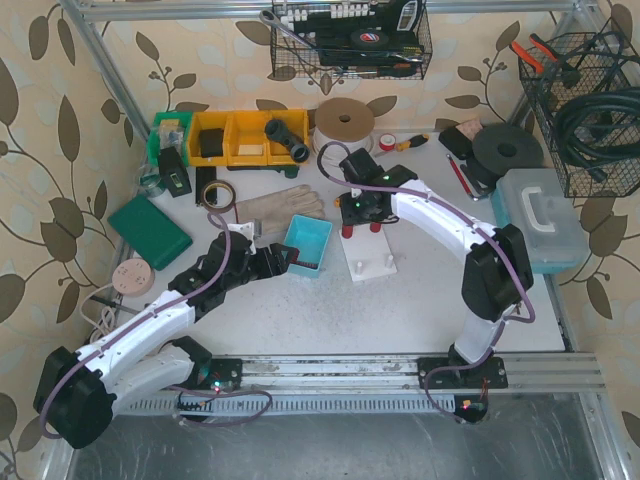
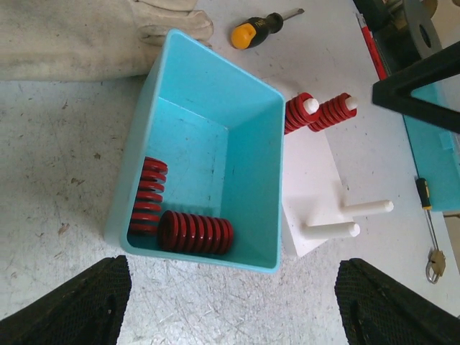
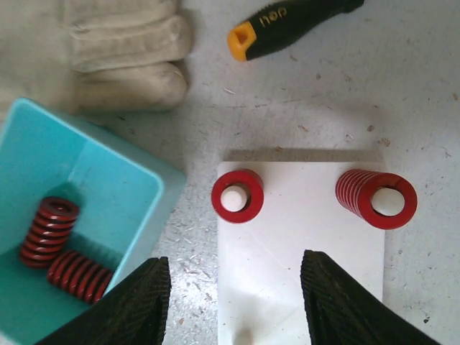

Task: Install the large spring

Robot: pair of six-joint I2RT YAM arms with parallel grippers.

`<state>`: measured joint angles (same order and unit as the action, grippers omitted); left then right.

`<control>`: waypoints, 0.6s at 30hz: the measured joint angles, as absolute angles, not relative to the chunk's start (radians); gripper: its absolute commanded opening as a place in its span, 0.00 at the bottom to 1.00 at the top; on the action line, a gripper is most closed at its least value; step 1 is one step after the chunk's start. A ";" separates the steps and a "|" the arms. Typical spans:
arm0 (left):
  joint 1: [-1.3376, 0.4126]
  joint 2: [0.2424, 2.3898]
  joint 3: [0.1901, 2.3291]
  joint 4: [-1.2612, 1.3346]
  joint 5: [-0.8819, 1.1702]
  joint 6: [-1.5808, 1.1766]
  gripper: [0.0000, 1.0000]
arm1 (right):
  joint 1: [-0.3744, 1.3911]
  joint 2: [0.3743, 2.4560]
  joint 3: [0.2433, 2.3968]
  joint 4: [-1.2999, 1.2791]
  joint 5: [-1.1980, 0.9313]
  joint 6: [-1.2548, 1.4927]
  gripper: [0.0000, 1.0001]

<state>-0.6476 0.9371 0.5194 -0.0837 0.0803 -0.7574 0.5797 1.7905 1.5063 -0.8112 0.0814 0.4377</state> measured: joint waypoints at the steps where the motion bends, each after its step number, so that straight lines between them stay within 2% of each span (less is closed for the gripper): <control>1: -0.648 0.931 0.524 -0.098 0.080 -0.756 0.81 | 0.580 1.774 1.506 -0.812 0.077 0.438 0.51; 6: -0.648 0.868 0.556 -0.195 0.073 -0.755 0.80 | 0.608 1.716 1.478 -0.810 0.051 0.446 0.51; 15: -0.648 0.726 0.624 -0.418 0.053 -0.764 0.80 | 0.822 1.682 1.414 -0.817 0.043 0.521 0.51; 18: -0.648 0.695 0.647 -0.470 0.053 -0.764 0.79 | 0.842 1.678 1.406 -0.815 0.053 0.543 0.51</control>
